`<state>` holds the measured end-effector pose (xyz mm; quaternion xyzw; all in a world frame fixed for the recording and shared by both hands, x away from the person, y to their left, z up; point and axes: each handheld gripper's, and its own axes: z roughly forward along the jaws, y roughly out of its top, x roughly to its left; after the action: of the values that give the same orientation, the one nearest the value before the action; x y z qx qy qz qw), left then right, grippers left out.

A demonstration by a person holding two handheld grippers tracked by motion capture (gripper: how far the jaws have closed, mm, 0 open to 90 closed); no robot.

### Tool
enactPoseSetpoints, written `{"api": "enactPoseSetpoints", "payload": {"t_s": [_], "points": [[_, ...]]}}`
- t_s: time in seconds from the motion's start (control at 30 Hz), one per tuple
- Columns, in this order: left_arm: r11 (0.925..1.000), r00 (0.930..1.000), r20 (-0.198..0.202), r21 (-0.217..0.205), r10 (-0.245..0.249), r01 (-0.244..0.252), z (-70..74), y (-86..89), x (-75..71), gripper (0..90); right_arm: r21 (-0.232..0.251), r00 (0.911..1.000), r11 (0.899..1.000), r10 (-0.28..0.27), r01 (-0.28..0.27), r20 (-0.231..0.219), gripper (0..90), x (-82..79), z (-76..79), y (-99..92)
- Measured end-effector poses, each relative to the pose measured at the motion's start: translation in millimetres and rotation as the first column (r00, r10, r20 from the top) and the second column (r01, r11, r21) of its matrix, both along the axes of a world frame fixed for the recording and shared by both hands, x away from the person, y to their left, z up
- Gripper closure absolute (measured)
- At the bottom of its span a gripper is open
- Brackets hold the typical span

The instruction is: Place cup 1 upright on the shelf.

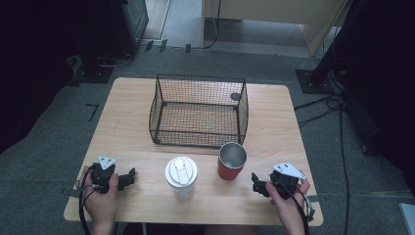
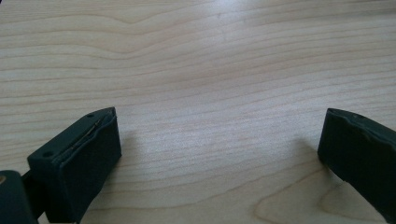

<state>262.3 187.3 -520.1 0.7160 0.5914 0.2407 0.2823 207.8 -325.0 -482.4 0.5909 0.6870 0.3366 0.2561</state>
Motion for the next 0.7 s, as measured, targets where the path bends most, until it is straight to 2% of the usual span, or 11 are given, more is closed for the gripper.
{"api": "enactPoseSetpoints", "payload": {"t_s": [0.27,0.37,0.7], "points": [[1.0,1.0,0.0,0.0,0.0,0.0,0.0,0.0,0.0,0.1,0.014,0.9975,0.998,0.069,-0.069,0.016,0.0,-1.9,9.8,17.9],[1.0,1.0,0.002,-0.002,0.001,-0.001,-0.1,-0.1,0.0,0.1,0.015,0.994,0.994,0.107,-0.107,0.022,0.0,-2.4,14.5,26.7],[1.0,1.0,0.002,-0.002,0.001,-0.001,-0.1,-0.1,0.0,0.1,0.033,0.9848,0.985,0.168,-0.17,0.042,0.0,-1.5,26.0,45.2]]}}
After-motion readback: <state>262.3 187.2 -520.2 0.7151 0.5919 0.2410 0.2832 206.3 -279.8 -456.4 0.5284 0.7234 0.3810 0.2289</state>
